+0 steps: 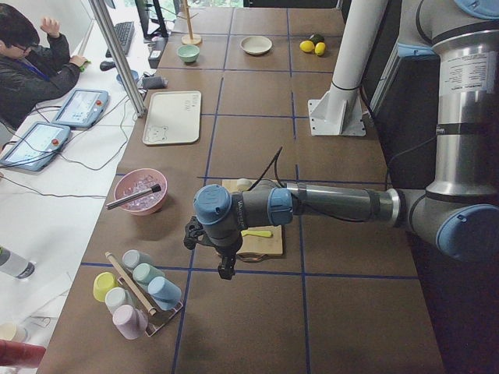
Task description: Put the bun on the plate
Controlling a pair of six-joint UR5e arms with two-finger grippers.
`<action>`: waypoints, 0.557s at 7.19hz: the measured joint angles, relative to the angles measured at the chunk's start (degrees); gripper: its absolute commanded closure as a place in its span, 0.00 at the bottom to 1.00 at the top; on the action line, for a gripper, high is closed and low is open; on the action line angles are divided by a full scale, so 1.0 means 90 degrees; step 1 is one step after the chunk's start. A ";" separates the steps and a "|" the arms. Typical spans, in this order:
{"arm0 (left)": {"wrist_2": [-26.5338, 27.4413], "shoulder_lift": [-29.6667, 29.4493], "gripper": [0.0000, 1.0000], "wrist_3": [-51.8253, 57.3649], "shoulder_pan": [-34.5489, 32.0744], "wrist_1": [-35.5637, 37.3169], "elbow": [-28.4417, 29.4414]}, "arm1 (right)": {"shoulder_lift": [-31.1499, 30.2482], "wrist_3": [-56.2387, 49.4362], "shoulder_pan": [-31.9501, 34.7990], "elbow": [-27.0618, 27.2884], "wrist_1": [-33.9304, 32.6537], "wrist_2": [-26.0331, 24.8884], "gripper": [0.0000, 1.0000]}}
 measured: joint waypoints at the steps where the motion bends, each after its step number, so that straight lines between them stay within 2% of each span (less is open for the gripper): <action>1: -0.0001 0.0003 0.00 0.0000 0.0000 0.0000 -0.0002 | -0.0119 0.0457 -0.0265 -0.0090 0.0557 0.0066 0.00; 4: -0.0010 0.0004 0.00 -0.0008 0.0000 -0.0011 0.0003 | -0.0597 0.1847 -0.0849 -0.0800 0.2824 0.0019 0.00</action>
